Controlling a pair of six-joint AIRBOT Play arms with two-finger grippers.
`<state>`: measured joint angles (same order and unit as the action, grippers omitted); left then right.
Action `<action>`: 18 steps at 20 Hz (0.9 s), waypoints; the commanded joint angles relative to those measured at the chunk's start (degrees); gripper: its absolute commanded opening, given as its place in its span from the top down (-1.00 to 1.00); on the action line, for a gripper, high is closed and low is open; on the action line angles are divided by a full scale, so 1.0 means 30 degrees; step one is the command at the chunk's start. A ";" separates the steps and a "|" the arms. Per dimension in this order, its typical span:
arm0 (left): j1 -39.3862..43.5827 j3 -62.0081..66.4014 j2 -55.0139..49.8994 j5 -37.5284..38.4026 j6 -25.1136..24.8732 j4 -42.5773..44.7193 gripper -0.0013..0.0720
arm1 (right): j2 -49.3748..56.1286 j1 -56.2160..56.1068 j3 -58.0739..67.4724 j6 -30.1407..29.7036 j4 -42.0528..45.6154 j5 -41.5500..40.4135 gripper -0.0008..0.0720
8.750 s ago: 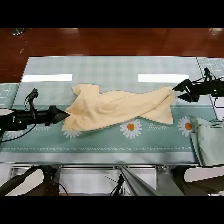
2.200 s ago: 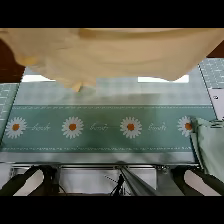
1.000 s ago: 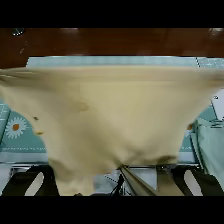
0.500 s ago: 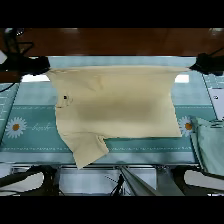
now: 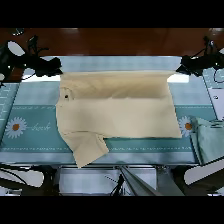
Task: Fold the shirts.
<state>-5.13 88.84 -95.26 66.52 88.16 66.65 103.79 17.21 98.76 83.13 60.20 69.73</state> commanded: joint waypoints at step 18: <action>-0.2914 -0.7337 0.3468 0.7096 -0.0692 0.3774 -0.96 | -0.4728 0.2543 -0.5880 -0.1056 0.1144 0.3286 -0.73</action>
<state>-10.09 73.06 -90.32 87.96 85.97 76.77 96.90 21.23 87.13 80.23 64.29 81.87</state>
